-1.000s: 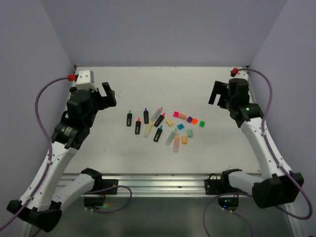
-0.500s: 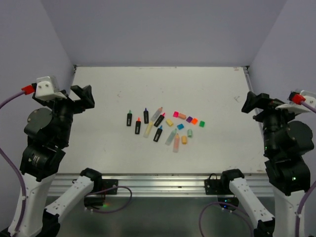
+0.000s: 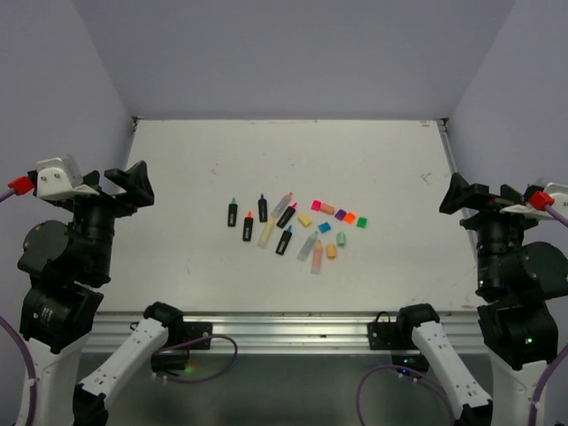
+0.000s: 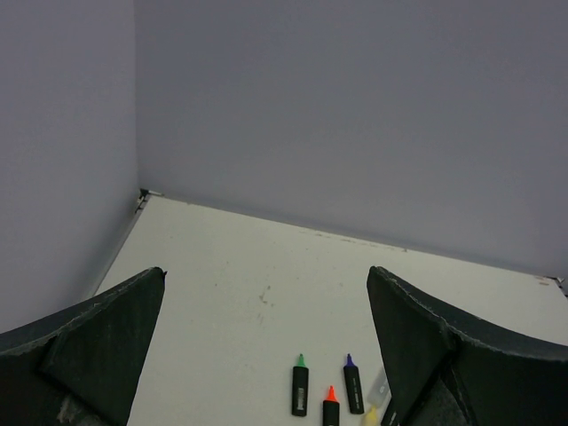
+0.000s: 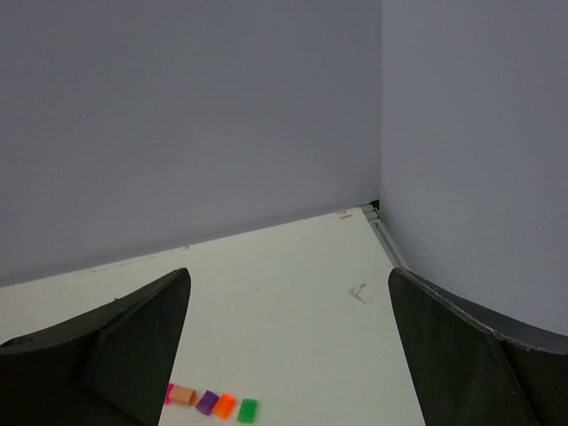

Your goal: Open the pen caps

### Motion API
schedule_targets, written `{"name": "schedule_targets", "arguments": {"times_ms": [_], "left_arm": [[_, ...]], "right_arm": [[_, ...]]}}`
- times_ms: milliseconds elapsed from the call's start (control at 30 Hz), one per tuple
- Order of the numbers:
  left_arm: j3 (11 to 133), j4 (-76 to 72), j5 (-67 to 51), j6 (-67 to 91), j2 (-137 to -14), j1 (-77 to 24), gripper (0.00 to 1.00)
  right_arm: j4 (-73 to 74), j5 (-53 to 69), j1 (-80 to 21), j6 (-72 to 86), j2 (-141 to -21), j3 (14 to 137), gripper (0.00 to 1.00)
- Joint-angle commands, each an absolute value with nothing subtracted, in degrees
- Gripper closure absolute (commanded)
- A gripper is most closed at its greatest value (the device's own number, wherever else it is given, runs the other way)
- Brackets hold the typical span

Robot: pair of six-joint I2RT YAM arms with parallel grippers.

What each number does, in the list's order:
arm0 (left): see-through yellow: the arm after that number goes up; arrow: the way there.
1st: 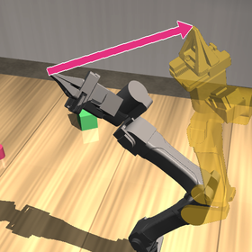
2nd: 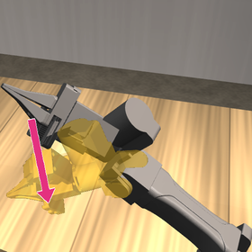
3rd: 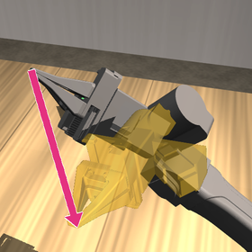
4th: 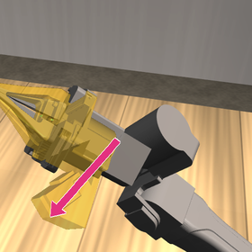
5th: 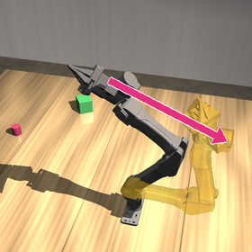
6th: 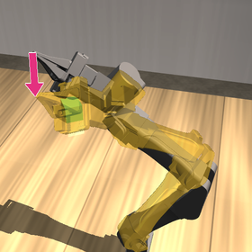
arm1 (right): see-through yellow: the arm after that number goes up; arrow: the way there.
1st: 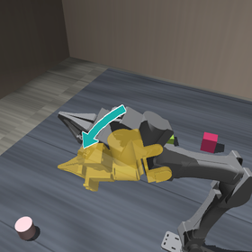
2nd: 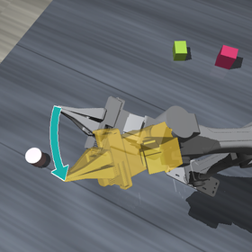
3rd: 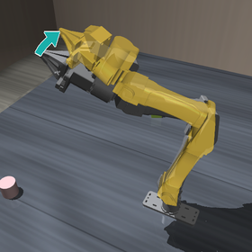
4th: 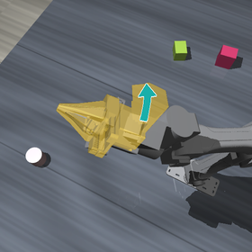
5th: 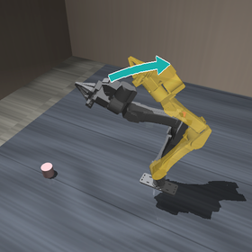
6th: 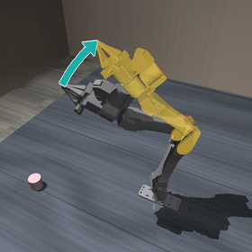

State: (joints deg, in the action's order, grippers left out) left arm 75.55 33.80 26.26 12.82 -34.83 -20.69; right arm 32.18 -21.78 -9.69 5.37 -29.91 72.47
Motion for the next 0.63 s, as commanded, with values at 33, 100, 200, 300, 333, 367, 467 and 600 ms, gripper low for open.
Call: {"name": "schedule_targets", "arguments": {"times_ms": [33,100,200,300,333,367,467,600], "left_arm": [[75.9,34.4,27.0,12.0,-34.4,-20.4,0.00],[75.9,34.5,26.9,12.0,-34.5,-20.4,0.00],[75.7,34.3,26.7,12.1,-34.4,-20.4,0.00],[75.4,33.9,26.5,12.6,-34.5,-20.4,0.00],[75.3,33.8,26.2,12.7,-34.5,-20.4,0.00],[75.1,33.7,25.8,12.7,-34.6,-20.4,0.00],[75.0,33.7,25.8,12.8,-34.7,-20.4,0.00],[74.8,33.5,25.6,12.9,-34.9,-20.4,0.00]], "right_arm": [[29.9,-22.0,-9.8,3.8,-29.1,72.1,0.02],[29.9,-22.0,-9.8,3.5,-29.0,72.1,0.01],[29.9,-22.1,-9.8,3.5,-28.7,71.9,0.02],[29.8,-22.1,-9.9,3.5,-28.6,71.8,0.01],[29.7,-22.1,-9.9,3.5,-28.5,71.8,0.02],[29.7,-22.1,-9.8,3.5,-28.4,71.7,0.01],[29.7,-22.1,-9.8,3.4,-28.4,71.9,0.01],[29.4,-22.1,-9.9,3.3,-28.2,71.6,0.01]]}}
